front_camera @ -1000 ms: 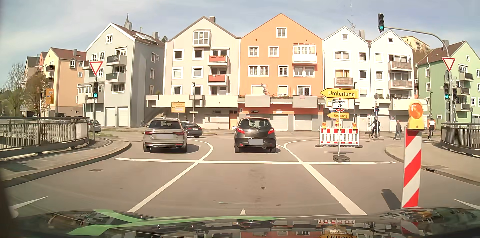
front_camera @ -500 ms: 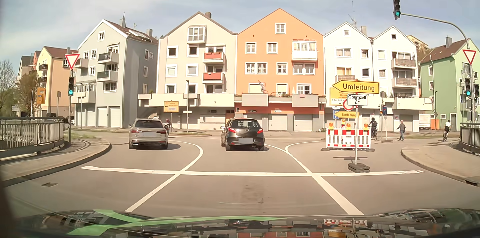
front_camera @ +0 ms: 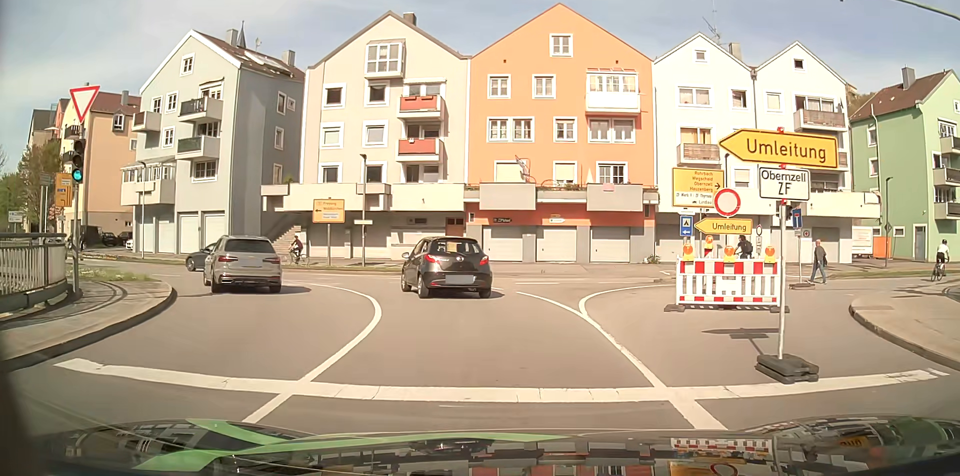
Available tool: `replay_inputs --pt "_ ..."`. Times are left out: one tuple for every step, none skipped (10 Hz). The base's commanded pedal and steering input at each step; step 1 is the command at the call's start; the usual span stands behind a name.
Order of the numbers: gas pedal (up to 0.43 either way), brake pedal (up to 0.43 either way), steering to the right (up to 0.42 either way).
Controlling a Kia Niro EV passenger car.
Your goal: Follow the waypoints while adhering to traffic rules and regulations
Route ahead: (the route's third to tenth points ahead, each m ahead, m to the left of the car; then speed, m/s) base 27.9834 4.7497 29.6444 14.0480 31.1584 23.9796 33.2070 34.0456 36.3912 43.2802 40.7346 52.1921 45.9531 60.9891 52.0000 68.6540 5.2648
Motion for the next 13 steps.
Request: replay_inputs --pt "0.157 0.000 0.000" --pt "0.157 0.000 -0.003" --pt "0.157 0.000 -0.005" --pt "0.157 0.000 -0.011" --pt "0.150 0.000 -0.019" --pt "0.138 0.000 -0.026" --pt "0.130 0.000 -0.034" --pt "0.118 0.000 -0.042" --pt "0.110 0.000 -0.051" --pt "0.110 0.000 -0.059" --pt "0.110 0.000 -0.067" --pt "0.110 0.000 -0.075" --pt "0.110 0.000 -0.085"
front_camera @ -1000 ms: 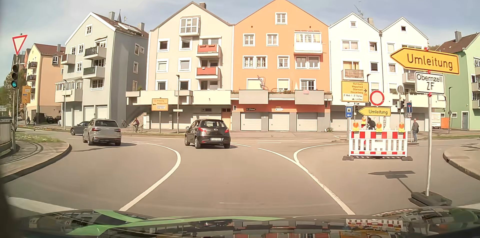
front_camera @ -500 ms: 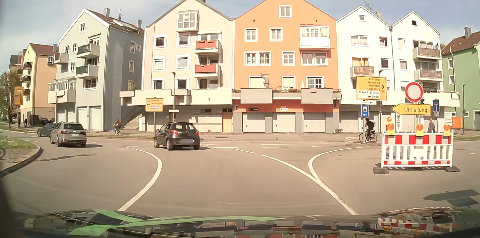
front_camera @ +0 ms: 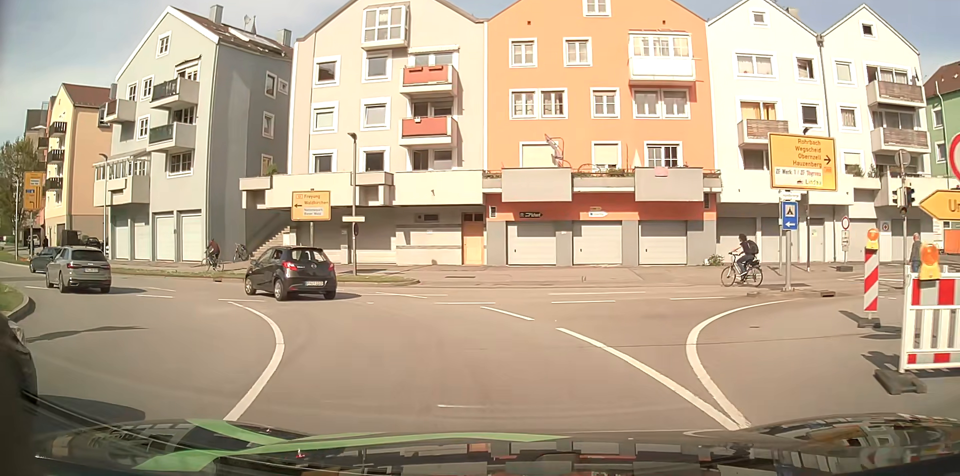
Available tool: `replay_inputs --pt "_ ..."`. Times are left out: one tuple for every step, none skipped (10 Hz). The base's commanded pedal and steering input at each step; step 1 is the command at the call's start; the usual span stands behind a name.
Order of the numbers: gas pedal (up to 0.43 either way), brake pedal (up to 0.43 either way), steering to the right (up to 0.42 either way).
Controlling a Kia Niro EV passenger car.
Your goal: Follow the waypoints while adhering to traffic rules and regulations
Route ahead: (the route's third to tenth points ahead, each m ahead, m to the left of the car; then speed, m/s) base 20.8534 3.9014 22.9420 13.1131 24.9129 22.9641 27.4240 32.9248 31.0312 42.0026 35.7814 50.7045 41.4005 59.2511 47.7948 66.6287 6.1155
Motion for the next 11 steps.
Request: replay_inputs --pt "0.110 0.000 -0.096" --pt "0.110 0.000 -0.112" --pt "0.098 0.000 -0.135" --pt "0.098 0.000 -0.154" --pt "0.087 0.000 -0.172" --pt "0.079 0.000 -0.192" --pt "0.059 0.000 -0.204" --pt "0.059 0.000 -0.209" --pt "0.059 0.000 -0.210" --pt "0.059 0.000 -0.210" --pt "0.059 0.000 -0.210"
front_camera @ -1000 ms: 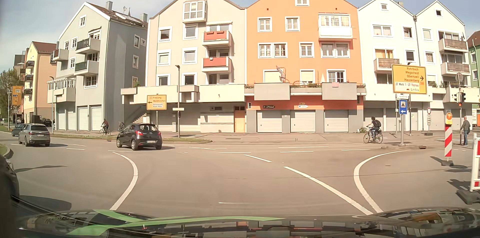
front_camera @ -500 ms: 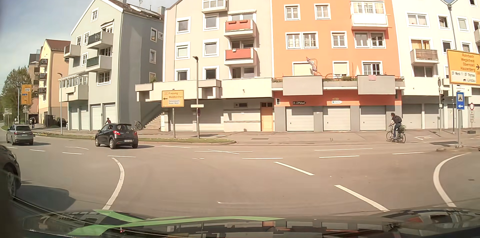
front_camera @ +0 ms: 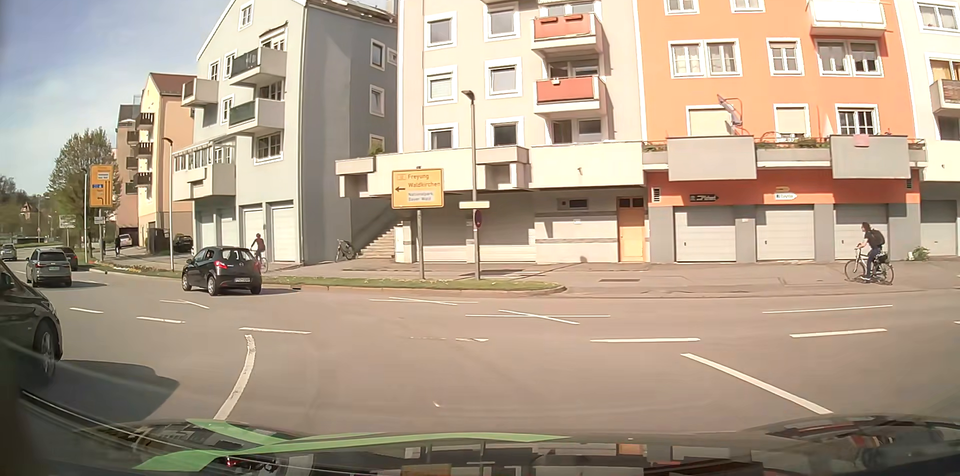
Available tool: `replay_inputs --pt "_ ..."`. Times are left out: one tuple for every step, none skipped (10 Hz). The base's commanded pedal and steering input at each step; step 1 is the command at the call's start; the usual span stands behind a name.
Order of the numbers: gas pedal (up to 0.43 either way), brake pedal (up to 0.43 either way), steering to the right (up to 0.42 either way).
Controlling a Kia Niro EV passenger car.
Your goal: Follow the waypoints while adhering to traffic rules and regulations
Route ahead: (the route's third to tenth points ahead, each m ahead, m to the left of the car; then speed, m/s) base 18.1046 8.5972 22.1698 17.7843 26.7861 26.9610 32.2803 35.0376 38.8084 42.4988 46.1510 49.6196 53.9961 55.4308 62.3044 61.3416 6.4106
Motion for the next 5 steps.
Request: replay_inputs --pt "0.059 0.000 -0.210" --pt "0.067 0.000 -0.210" --pt "0.079 0.000 -0.210" --pt "0.079 0.000 -0.210" --pt "0.079 0.000 -0.211"
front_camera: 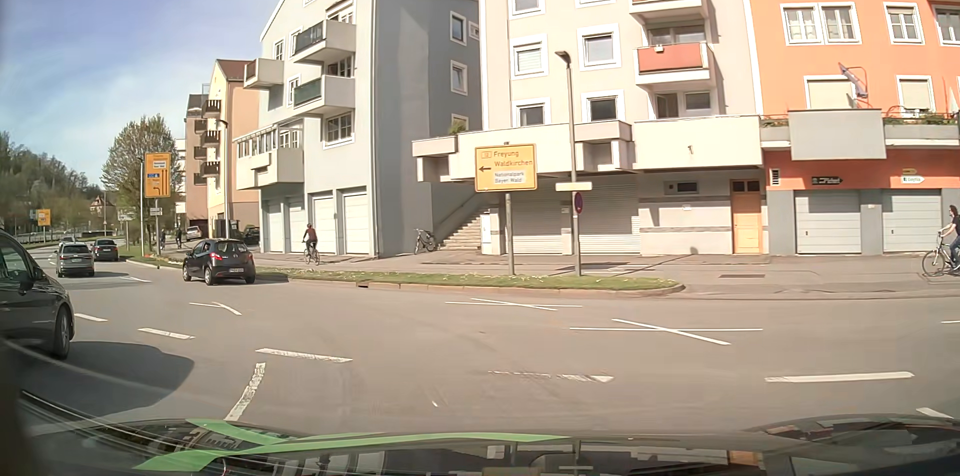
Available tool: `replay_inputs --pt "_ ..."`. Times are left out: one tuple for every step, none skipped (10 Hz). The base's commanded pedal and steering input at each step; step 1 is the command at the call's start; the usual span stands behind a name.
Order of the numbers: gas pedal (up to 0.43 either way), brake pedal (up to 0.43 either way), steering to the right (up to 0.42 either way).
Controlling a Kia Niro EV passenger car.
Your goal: Follow the waypoints while adhering to traffic rules and regulations
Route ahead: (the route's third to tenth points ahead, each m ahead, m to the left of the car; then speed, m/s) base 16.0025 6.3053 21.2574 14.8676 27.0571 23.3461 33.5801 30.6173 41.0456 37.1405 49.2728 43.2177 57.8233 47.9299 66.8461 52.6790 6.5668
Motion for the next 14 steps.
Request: replay_inputs --pt "0.079 0.000 -0.211" --pt "0.087 0.000 -0.211" --pt "0.098 0.000 -0.211" --pt "0.110 0.000 -0.212" --pt "0.110 0.000 -0.211" --pt "0.118 0.000 -0.211" --pt "0.130 0.000 -0.211" --pt "0.138 0.000 -0.212" --pt "0.138 0.000 -0.213" --pt "0.138 0.000 -0.213" --pt "0.157 0.000 -0.213" --pt "0.157 0.000 -0.213" --pt "0.157 0.000 -0.209" --pt "0.157 0.000 -0.203"
